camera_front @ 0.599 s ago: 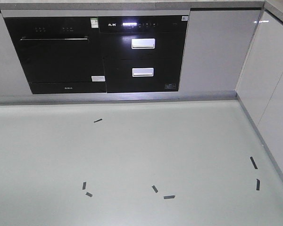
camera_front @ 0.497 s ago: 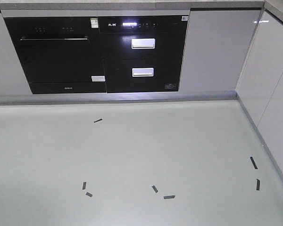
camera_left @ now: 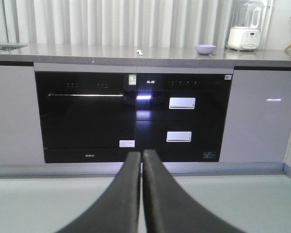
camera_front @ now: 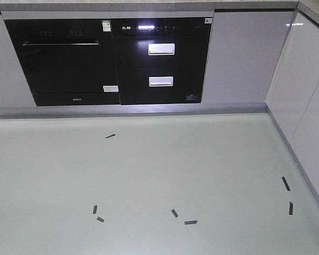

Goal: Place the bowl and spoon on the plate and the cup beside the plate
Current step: 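Drive the base toward the counter with the lavender bowl and spoon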

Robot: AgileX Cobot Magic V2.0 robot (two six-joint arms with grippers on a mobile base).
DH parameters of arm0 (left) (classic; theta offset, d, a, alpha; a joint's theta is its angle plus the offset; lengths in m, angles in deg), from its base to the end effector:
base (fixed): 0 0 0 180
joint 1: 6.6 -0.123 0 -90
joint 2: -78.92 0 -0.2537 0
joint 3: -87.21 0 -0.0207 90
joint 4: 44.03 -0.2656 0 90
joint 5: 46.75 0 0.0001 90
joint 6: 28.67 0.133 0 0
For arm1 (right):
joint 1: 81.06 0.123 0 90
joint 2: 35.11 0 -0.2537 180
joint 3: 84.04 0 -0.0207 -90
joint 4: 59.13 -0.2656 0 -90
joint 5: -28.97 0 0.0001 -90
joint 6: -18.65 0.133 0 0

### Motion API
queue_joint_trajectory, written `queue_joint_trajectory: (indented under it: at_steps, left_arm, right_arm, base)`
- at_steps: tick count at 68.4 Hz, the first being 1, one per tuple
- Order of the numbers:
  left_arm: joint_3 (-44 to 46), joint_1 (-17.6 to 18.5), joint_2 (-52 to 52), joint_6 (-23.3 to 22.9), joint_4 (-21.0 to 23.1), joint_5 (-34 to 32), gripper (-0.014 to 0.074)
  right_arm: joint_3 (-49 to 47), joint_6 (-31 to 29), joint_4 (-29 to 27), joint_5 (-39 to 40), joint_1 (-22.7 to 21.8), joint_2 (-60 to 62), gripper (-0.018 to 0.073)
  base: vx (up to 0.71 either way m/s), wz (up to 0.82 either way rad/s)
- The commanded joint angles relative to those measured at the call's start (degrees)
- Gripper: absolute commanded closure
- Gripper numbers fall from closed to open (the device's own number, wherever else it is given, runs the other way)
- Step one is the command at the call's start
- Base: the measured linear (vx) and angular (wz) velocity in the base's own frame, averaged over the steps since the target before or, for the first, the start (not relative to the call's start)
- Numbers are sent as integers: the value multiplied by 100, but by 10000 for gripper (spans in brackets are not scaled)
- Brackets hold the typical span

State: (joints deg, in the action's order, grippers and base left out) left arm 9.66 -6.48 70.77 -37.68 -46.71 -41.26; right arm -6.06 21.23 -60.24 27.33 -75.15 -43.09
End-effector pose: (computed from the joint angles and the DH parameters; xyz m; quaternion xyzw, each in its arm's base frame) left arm 0.1451 0.0003 0.1967 -0.0403 0.7132 -0.0378 0.6987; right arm 0.1443 0.0150 0.2031 -0.0136 0.6920 0.0606 0.7192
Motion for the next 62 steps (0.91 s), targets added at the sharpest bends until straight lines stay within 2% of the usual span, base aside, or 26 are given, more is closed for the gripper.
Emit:
queue_joint_trajectory:
  at_steps: [1,62]
  left_arm:
    - [101,0,81,13,50,-444,603]
    - [101,0,81,13,50,-444,603]
  right_arm:
    - [41,-15,21,419,-35,32,568]
    - [41,-15,21,419,-35,32,568]
  base:
    - [0,0]
    - [4,-2]
